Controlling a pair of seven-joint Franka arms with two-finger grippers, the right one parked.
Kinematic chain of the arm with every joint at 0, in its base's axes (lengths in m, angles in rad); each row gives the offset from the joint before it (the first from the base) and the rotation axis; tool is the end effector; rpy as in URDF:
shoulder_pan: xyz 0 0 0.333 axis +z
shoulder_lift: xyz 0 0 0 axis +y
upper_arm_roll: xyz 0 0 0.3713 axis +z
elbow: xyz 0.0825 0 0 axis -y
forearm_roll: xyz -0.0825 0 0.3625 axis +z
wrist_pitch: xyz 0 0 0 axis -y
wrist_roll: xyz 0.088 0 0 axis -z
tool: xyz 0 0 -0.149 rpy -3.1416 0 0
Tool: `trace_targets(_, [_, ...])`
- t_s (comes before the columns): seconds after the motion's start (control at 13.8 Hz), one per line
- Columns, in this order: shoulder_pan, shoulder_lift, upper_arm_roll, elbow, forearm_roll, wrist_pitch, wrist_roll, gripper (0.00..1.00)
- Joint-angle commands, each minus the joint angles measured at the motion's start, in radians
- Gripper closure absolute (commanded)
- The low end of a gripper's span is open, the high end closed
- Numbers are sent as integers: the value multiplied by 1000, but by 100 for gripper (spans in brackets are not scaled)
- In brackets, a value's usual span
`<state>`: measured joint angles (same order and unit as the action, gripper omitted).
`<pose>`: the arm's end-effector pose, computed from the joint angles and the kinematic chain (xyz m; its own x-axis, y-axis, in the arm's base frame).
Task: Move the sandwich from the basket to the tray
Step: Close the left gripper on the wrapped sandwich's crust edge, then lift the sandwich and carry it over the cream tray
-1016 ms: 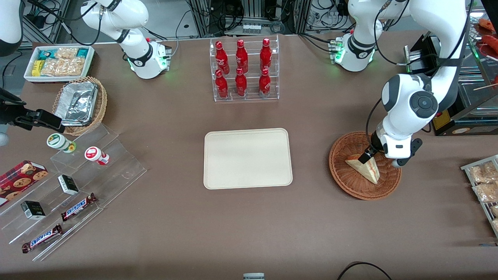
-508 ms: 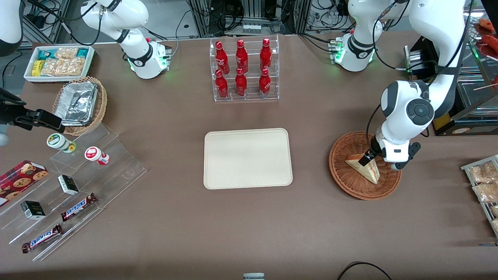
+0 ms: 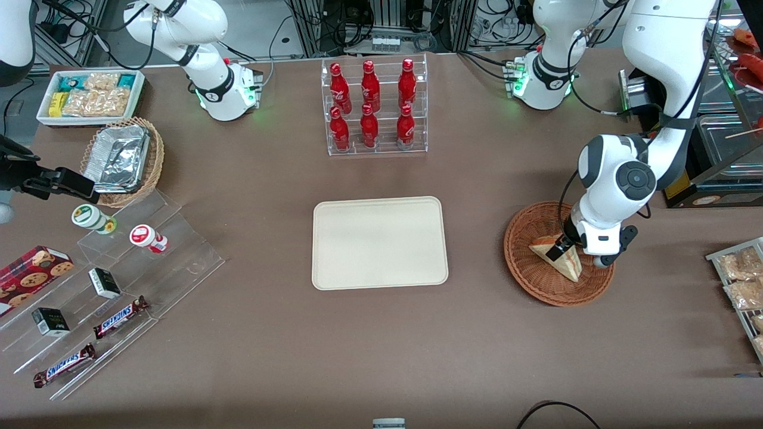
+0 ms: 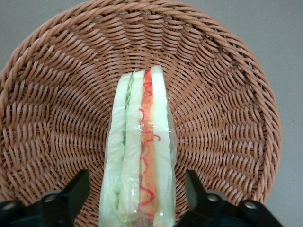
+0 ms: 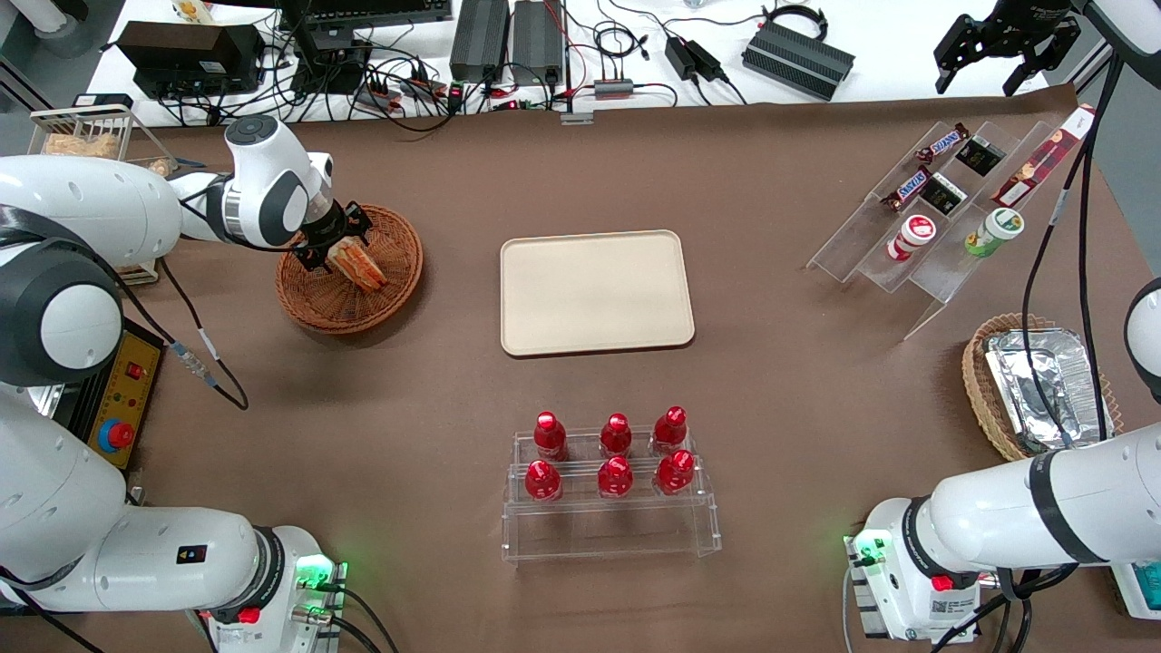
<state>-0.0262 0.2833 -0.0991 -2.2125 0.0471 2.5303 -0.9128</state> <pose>0.5560 -0.0686 0.2815 0.7287 0.6845 0.0228 0.6839 -0.7290 0.0283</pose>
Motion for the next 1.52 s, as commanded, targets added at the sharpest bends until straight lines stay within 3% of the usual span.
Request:
trace_targets(0.0, [6,8,-2,-1,22,21,-17,75])
trace_targets(0.07, [6,8,-2,-3,22,21,-17,93])
trace_targets(0.15, [6,8,-2,-1,22,19,-17,100])
trace_targets(0.44, [3,-58,-2,36,27,-78,-12,100])
trace_targets(0.65, [-26,-88,-42,242,57,-409,-11,100])
trace_targets(0.87, [-128,-58,-76,440,57,-562,-28,100])
trace_targets(1.23, [-391,74,-76,586,62,-565,-24,100])
trace_targets(1.45, [-486,184,-76,683,59,-539,-12,100])
